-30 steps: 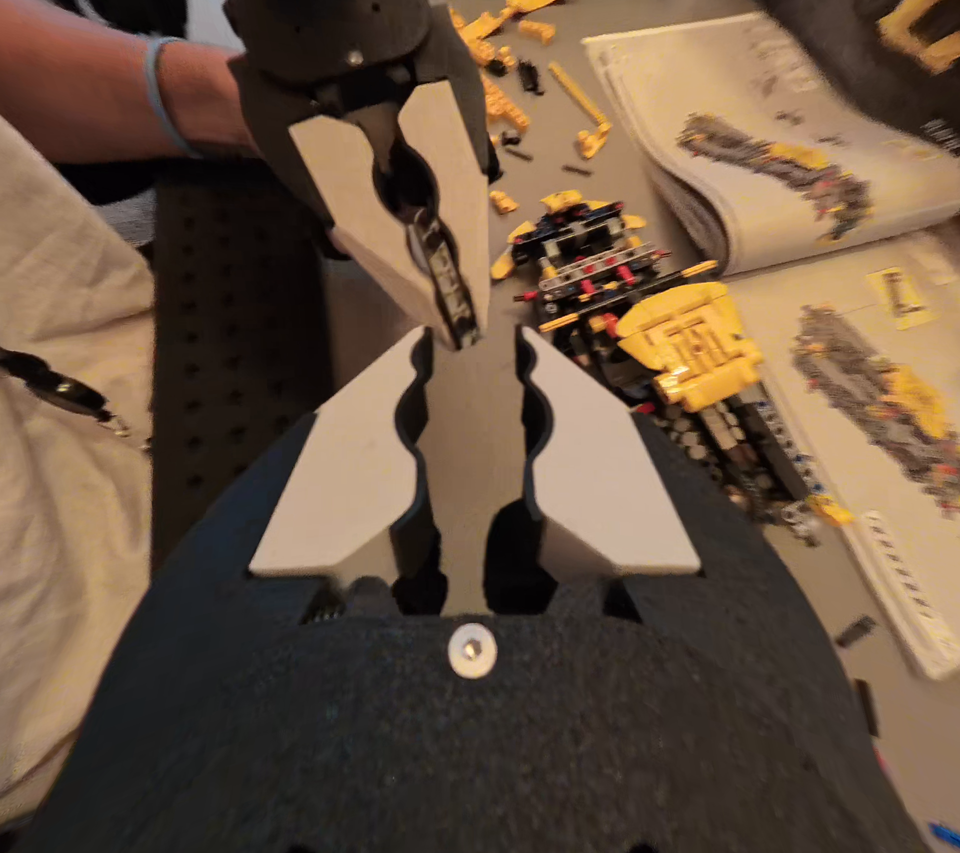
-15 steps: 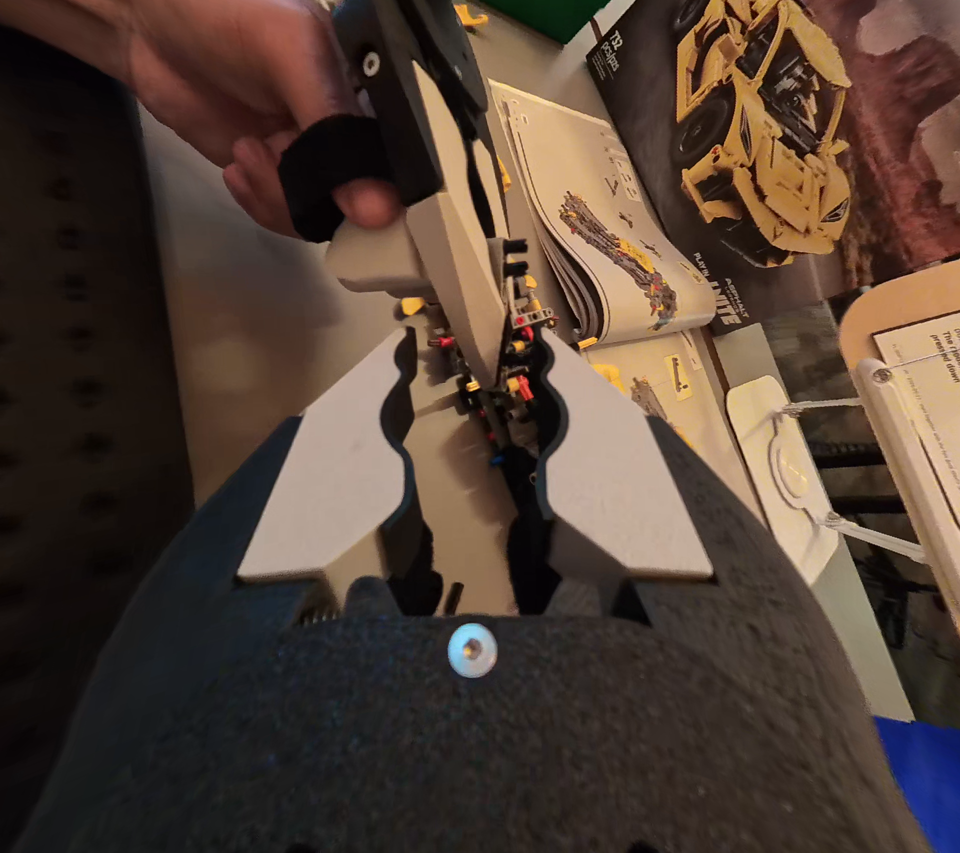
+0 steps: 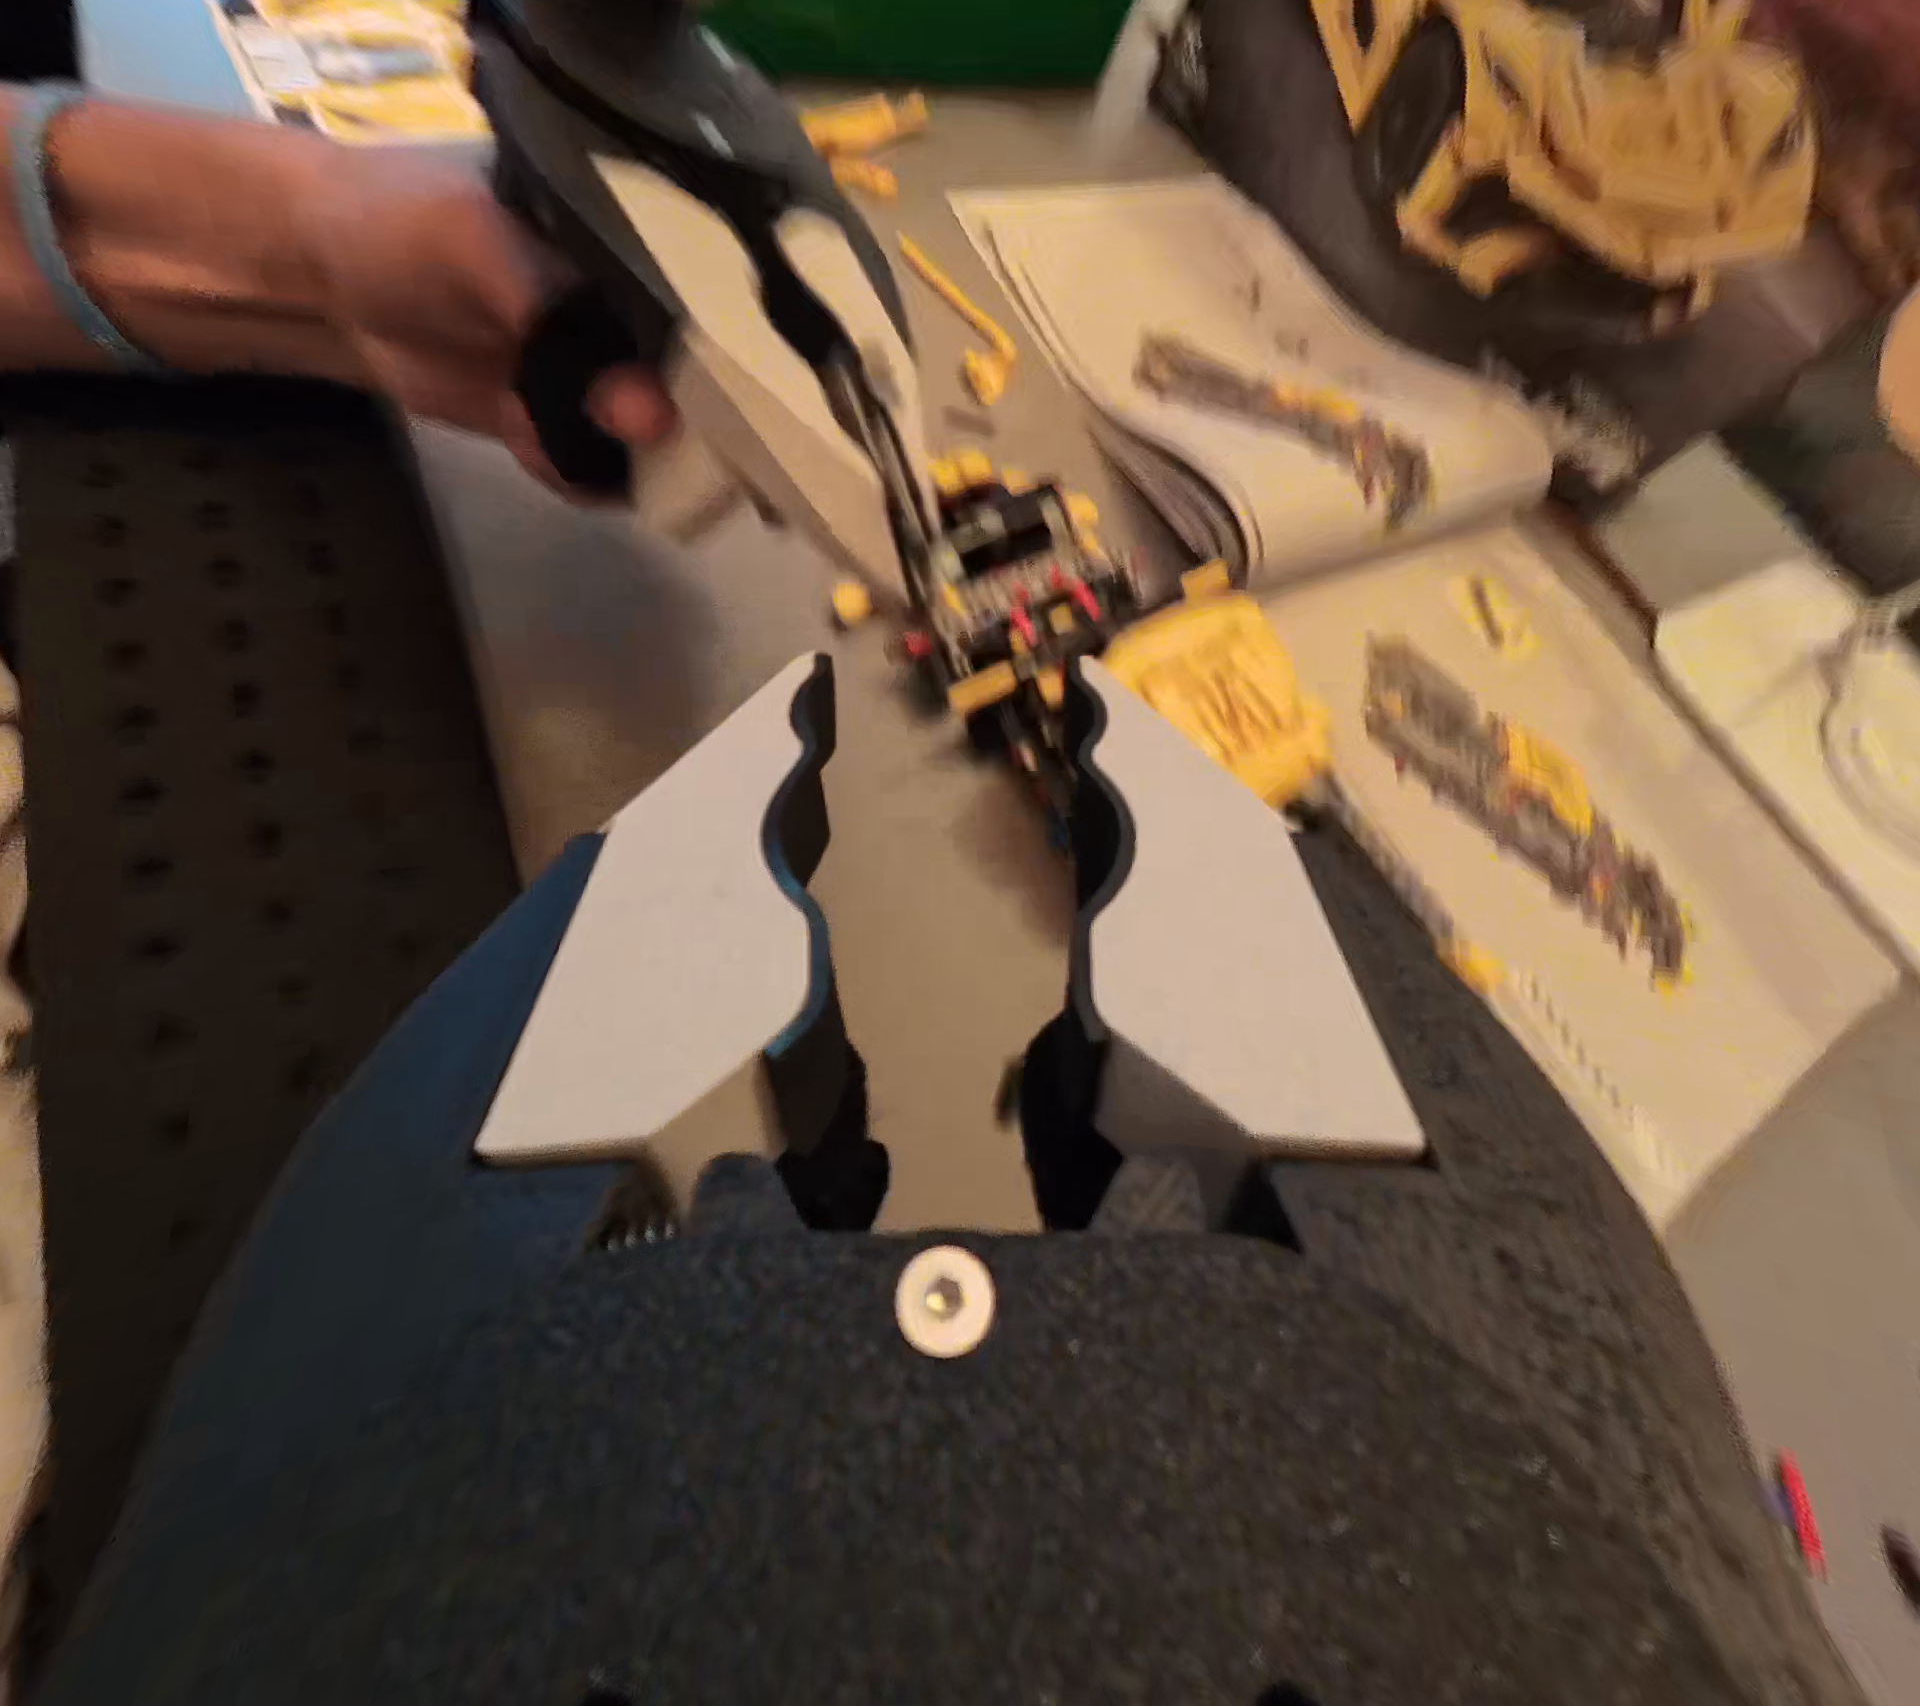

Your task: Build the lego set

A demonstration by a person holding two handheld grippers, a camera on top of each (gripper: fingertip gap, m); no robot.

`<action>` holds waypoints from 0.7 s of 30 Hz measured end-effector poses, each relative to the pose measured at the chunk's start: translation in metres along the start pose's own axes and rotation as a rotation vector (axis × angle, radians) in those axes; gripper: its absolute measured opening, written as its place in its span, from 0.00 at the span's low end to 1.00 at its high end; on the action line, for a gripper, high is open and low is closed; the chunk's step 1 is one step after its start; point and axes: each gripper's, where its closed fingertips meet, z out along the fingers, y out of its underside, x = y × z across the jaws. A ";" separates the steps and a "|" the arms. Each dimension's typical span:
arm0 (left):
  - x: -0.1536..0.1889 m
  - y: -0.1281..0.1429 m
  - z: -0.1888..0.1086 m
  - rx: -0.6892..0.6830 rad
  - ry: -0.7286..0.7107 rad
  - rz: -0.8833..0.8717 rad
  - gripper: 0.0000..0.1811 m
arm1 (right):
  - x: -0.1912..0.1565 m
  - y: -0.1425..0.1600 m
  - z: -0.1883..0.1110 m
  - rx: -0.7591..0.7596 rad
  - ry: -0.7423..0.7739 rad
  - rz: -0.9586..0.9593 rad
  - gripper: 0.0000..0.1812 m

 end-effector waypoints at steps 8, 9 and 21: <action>-0.007 0.002 0.001 -0.023 -0.102 0.131 0.04 | 0.019 0.131 -0.007 -0.346 0.038 0.202 0.13; -0.008 0.003 0.001 -0.030 -0.109 0.133 0.04 | 0.021 0.134 -0.007 -0.335 0.064 0.197 0.10; -0.012 0.005 0.000 -0.040 -0.113 0.119 0.04 | 0.027 0.151 -0.026 -0.511 0.010 0.205 0.02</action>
